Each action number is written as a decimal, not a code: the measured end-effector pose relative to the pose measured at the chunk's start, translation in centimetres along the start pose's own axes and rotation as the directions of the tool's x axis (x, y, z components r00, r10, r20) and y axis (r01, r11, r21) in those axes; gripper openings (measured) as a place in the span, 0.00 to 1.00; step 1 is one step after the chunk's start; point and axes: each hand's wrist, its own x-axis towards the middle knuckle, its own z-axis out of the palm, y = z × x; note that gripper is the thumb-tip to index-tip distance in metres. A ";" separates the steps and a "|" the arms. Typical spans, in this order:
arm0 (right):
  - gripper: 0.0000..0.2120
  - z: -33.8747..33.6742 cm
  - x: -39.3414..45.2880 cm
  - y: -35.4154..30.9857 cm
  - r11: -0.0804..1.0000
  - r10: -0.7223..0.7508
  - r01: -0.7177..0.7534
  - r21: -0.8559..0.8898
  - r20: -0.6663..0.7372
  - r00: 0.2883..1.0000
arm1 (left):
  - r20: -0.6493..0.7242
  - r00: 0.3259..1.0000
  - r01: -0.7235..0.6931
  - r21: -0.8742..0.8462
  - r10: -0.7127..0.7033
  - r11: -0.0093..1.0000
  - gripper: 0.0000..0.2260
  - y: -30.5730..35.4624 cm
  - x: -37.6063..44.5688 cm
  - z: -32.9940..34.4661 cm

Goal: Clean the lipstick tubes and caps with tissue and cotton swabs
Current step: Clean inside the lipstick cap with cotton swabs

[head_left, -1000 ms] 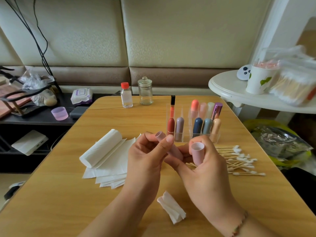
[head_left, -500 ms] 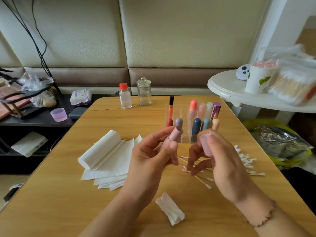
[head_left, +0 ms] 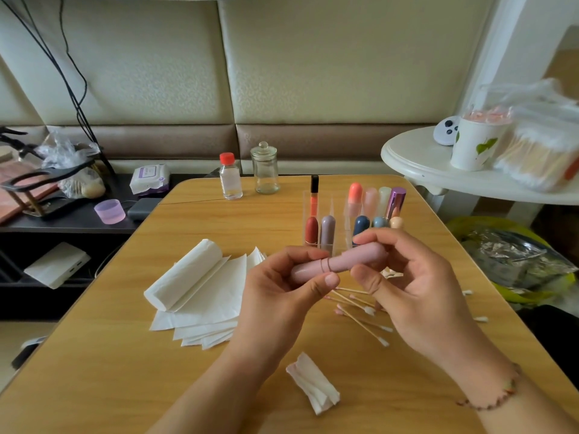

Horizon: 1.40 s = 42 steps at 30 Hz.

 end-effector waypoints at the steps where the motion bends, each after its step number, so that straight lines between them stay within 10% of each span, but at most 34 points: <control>1: 0.11 0.0 -0.1 0.0 1.000 0.005 -0.004 -0.023 0.023 1.000 | 0.003 1.000 -0.007 0.026 0.007 1.000 0.11 0.0 0.0 0.0; 27: 0.10 1.0 0.7 0.6 0.980 -0.163 0.137 -0.141 -0.194 0.967 | 0.135 0.991 -0.057 0.355 0.009 0.933 0.34 -0.4 -0.6 0.3; 33: 0.08 -2.8 7.4 -0.3 0.583 -0.294 0.223 -0.781 0.053 0.954 | 0.057 0.996 -0.090 0.546 0.070 0.833 0.05 -0.1 -0.6 0.2; 42: 0.10 -2.6 9.7 1.5 0.158 -0.224 0.423 -0.892 0.385 0.896 | 0.153 0.987 -0.133 0.612 0.049 0.780 0.04 0.3 -0.6 0.1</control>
